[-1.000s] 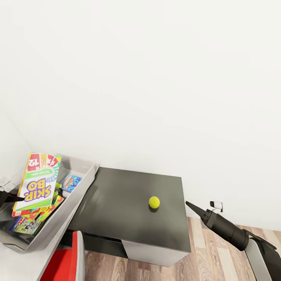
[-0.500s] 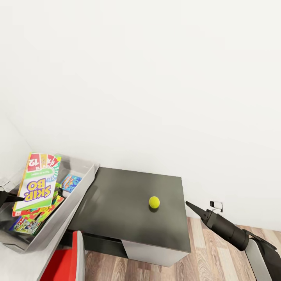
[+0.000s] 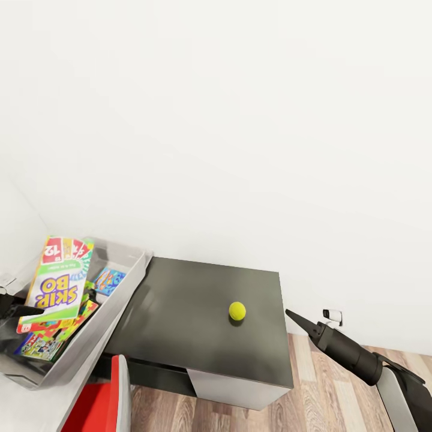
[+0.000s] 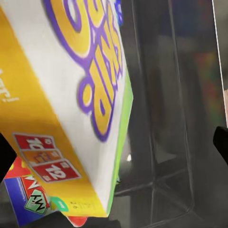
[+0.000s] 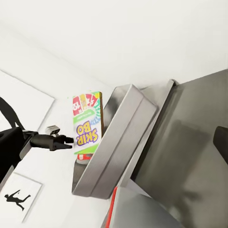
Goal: Put all the toys in the child's room - the three board games (two on the bed and one on the table), the two jigsaw puzzles on the table, and the tennis ball on the table - inside the toy box on the table in the child's room.
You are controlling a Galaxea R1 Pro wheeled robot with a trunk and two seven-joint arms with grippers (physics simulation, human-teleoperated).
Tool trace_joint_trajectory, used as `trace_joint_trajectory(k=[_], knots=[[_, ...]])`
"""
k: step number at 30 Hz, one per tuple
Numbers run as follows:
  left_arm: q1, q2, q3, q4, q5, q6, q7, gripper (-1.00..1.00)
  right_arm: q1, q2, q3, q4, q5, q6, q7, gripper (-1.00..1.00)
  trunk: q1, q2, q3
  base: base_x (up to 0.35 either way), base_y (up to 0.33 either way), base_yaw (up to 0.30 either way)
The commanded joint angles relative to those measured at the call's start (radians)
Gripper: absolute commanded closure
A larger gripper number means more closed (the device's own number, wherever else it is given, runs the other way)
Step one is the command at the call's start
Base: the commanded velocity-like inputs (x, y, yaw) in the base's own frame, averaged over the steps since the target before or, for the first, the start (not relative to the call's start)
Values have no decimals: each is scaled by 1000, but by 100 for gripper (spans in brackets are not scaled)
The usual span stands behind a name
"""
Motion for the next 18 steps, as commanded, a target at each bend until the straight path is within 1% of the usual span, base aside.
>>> trace_joint_trajectory(k=[1,18], knots=[[-1,-1,3,-1,-10,11,-9,-100,-1,0,0,0,-4,6,0,-100,1,-2,-2,0,0,0],[-1,1,3,-6,-10,11,-9,-100,-1,-1,0,0,-5,7,1,-100,1,-2,-2,0,0,0]])
